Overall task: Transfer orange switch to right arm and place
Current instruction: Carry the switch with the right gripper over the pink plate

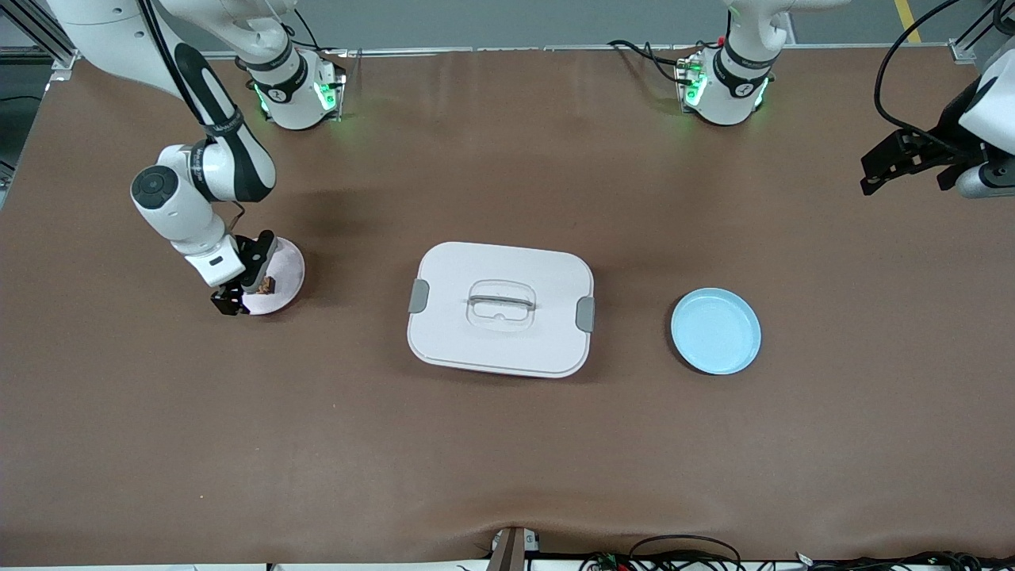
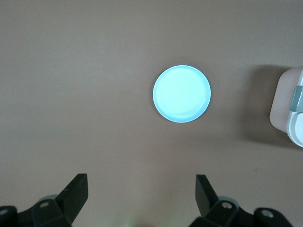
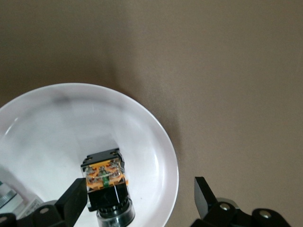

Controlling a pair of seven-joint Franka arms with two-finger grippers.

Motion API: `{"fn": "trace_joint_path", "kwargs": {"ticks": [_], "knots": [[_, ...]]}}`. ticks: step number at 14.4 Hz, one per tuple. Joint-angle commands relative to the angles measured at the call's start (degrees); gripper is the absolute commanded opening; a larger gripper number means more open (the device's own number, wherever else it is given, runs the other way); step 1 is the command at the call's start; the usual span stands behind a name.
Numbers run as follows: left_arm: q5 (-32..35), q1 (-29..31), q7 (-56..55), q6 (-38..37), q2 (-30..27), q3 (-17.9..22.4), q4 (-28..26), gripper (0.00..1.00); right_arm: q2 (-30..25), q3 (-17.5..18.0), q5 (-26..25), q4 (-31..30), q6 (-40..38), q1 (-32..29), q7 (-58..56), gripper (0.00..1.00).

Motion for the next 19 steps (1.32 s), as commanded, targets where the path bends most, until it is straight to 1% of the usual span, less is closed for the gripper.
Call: {"fn": "trace_joint_path", "kwargs": {"ticks": [1,2,3,6,8,9,10,11,14,16,18,19], "knots": [[-1.0,0.1,-0.1,1.1,-0.4,-0.2,-0.3,1.0,-0.8,0.5,3.5,1.1,-4.9,-1.6,2.6,1.0],[-1.0,0.1,-0.1,1.2,-0.3,-0.2,-0.4,1.0,-0.8,0.4,5.7,1.1,-6.3,-1.6,7.1,1.0],[-1.0,0.1,-0.1,1.5,-0.1,-0.3,-0.4,1.0,-0.7,0.3,5.9,1.1,-7.8,-1.6,13.5,1.0],[-1.0,0.0,-0.1,1.8,0.1,-0.3,-0.5,1.0,-0.7,0.3,5.9,1.1,-8.2,-2.7,33.7,1.0],[-1.0,0.0,-0.1,1.8,0.2,-0.3,-0.5,1.0,-0.8,0.3,5.7,1.1,-8.2,-2.7,50.9,1.0],[-1.0,0.0,-0.1,1.8,0.1,-0.4,-0.5,1.0,-0.9,0.3,5.2,1.1,-8.3,-2.6,59.7,1.0],[-1.0,0.1,-0.1,1.7,0.1,-1.0,-0.6,1.0,-0.8,0.3,3.8,1.1,-8.8,-2.5,65.7,1.0],[-1.0,0.1,0.0,1.6,0.1,-1.0,-0.6,1.0,-0.8,0.3,3.2,1.1,-9.2,-2.6,69.1,1.0],[-1.0,0.1,-0.1,1.6,0.1,-1.0,-0.6,1.0,-1.1,0.3,3.0,1.4,-9.8,-2.6,72.2,1.0],[-1.0,0.1,-0.1,1.6,0.1,-1.0,-0.7,1.0,-1.4,0.3,2.4,1.4,-10.1,-2.7,76.6,1.0],[-1.0,0.1,-0.1,1.5,0.1,-1.0,-0.9,1.0,-1.5,0.4,1.5,2.0,-12.1,-2.6,82.7,1.0],[-1.0,0.1,-0.1,1.4,0.1,-1.0,-0.8,1.0,-1.6,0.4,1.5,2.7,-13.8,-2.5,83.7,1.0]]}}
